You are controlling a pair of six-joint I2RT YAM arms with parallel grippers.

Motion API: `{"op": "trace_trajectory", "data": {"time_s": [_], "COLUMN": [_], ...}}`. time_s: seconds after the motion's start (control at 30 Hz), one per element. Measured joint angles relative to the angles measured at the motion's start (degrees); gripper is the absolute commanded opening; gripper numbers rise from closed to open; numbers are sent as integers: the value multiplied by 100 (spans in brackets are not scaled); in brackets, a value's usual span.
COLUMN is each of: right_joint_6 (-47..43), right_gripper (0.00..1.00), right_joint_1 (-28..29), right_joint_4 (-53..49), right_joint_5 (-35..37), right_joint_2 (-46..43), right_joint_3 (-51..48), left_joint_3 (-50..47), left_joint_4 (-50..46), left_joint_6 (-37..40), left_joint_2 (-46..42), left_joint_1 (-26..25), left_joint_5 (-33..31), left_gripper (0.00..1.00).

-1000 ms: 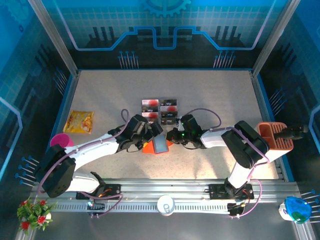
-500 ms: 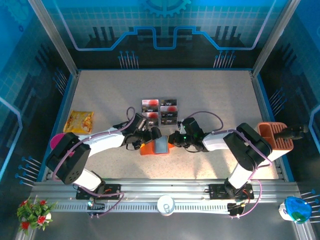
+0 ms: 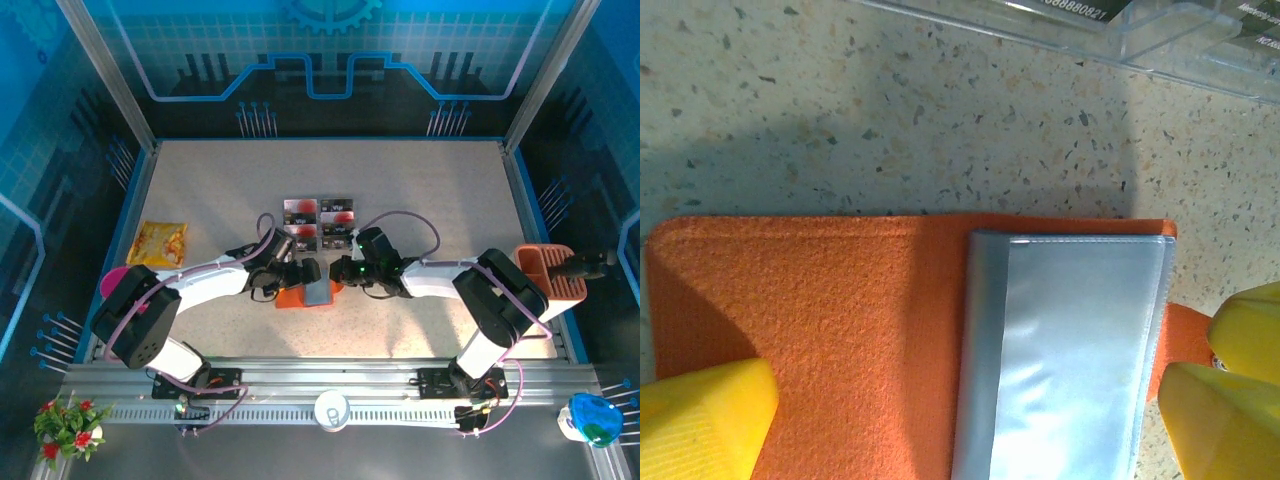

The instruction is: Put the credit cards into the card holder

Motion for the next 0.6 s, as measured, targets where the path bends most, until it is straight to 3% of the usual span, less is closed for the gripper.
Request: {"op": "trace_trajectory", "data": {"time_s": [0.6], "right_joint_6": [-195], "right_gripper": [0], "right_joint_1": [157], "right_joint_4": [-173], "right_joint_5": [-4], "right_joint_2": [597], "right_joint_3": [334], "left_joint_3": [-17], "left_joint_4": [-313], "left_joint_6": [411], "left_joint_2": [-282], "left_joint_1": [-7], "left_joint_5": [-378], "left_gripper": [99]}}
